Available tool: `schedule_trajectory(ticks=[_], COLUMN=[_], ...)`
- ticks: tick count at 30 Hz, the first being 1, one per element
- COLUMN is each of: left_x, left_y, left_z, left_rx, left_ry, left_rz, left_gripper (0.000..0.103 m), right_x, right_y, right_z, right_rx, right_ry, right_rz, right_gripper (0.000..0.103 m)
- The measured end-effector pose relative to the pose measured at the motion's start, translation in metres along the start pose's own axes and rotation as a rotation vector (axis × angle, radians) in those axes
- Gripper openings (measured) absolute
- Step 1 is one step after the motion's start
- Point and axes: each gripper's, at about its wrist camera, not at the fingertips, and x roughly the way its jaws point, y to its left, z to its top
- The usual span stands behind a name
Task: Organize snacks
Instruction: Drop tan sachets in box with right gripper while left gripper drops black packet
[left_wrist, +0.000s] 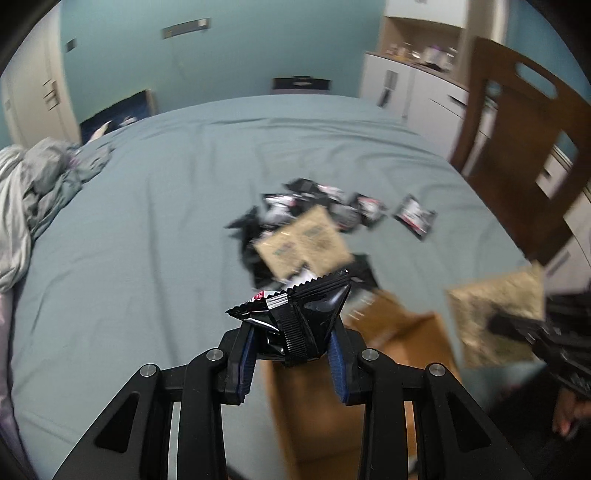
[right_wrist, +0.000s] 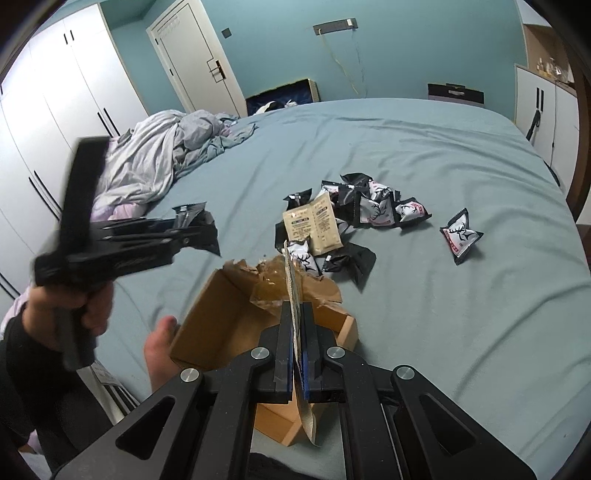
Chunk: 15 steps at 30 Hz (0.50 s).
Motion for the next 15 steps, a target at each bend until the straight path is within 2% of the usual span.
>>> schedule_trajectory(ticks=[3,8,9,10,12,15], left_x=[0.006,0.023,0.025,0.026,0.021,0.017], left_y=[-0.023,-0.04,-0.04,-0.039,-0.034,-0.02], left_z=[-0.016,-0.033,-0.033,-0.032,-0.03,-0.024], left_rx=[0.074,0.181,0.188,0.186,0.159,0.117], left_ry=[0.048,0.09,0.092,0.088,0.059,0.036], left_rz=[-0.024,0.051,0.065,0.078,0.101,0.113], left_gripper=[0.033,0.038,0.05,0.07,0.087,0.087], right_x=[0.0,0.009,0.012,0.015,0.02,0.022], right_y=[0.005,0.011,0.012,0.012,0.015,0.022], right_z=[0.001,-0.001,-0.001,0.0,0.001,0.002], right_rx=[-0.014,-0.041,-0.043,-0.045,-0.054,-0.083], right_ry=[-0.005,0.01,0.022,0.029,0.04,0.046], right_rz=[0.001,0.01,0.01,0.009,0.006,0.0], right_gripper=[0.001,0.001,0.001,0.001,0.001,0.001])
